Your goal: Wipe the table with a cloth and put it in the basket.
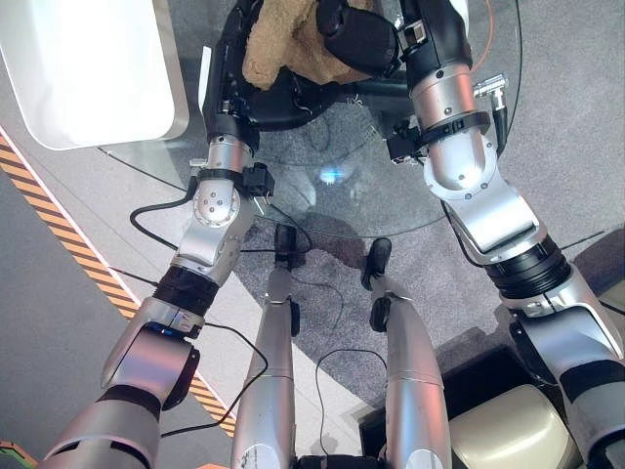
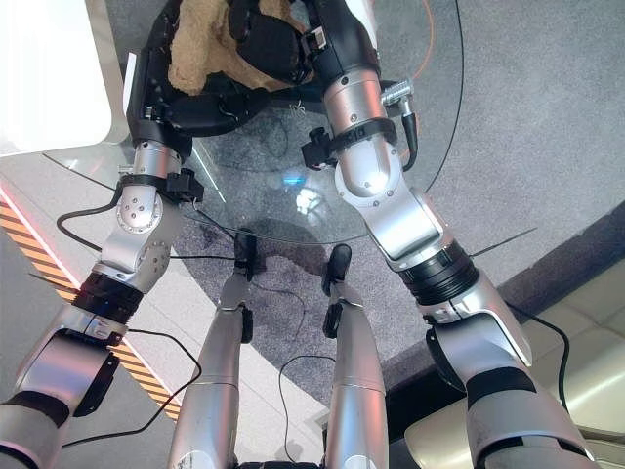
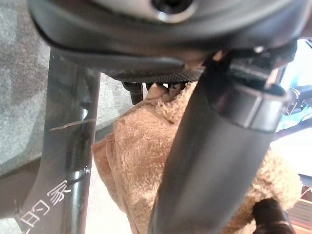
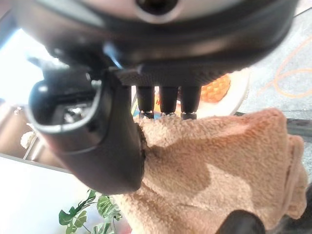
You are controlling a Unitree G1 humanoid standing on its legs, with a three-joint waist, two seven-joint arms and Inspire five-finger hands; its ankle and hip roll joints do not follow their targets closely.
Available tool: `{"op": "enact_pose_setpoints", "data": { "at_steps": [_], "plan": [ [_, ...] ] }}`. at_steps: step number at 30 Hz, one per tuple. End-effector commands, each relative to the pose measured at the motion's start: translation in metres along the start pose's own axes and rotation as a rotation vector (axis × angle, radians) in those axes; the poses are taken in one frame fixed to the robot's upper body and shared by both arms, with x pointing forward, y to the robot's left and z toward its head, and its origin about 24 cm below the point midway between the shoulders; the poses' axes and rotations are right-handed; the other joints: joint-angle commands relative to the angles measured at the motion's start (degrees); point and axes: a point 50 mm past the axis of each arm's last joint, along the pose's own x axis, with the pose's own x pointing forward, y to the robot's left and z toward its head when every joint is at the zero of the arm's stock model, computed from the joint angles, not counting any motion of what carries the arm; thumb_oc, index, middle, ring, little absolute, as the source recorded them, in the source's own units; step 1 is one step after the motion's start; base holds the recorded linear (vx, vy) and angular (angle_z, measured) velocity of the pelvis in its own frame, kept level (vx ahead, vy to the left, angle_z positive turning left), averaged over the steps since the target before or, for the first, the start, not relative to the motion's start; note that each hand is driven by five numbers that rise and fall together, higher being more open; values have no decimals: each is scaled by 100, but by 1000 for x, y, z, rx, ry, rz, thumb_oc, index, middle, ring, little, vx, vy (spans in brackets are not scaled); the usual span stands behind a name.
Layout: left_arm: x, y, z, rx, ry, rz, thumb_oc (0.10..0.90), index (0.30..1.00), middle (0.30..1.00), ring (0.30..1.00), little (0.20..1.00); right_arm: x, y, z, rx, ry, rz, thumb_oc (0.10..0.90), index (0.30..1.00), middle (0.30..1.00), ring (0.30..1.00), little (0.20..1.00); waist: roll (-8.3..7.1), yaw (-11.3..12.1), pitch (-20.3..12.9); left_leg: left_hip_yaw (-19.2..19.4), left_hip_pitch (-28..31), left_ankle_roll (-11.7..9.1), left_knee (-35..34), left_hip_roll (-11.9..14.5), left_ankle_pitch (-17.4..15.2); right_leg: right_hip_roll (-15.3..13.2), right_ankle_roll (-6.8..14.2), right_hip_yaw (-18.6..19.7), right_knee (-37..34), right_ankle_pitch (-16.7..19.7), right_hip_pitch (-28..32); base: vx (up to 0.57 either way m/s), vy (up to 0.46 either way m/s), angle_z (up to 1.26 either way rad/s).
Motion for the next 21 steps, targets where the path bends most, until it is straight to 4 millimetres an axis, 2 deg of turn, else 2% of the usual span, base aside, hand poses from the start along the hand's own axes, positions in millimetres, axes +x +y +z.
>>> {"op": "enact_pose_setpoints", "data": {
  "at_steps": [1,21],
  "plan": [
    [23,-34,53,-33,-221,-143,800,900,900,900,900,9,-18,129,183,-594,-35,100,300,300,300,200,-78,54,-150,154,147,164,428,109,-290,-166,430,139,-905,670,547,0,0,0],
    [27,-62,56,-131,-223,-217,800,900,900,900,900,9,-5,132,239,-594,28,100,300,300,300,200,-87,-23,-150,201,144,149,392,116,-277,-178,454,173,-974,701,538,0,0,0]
  ]
}}
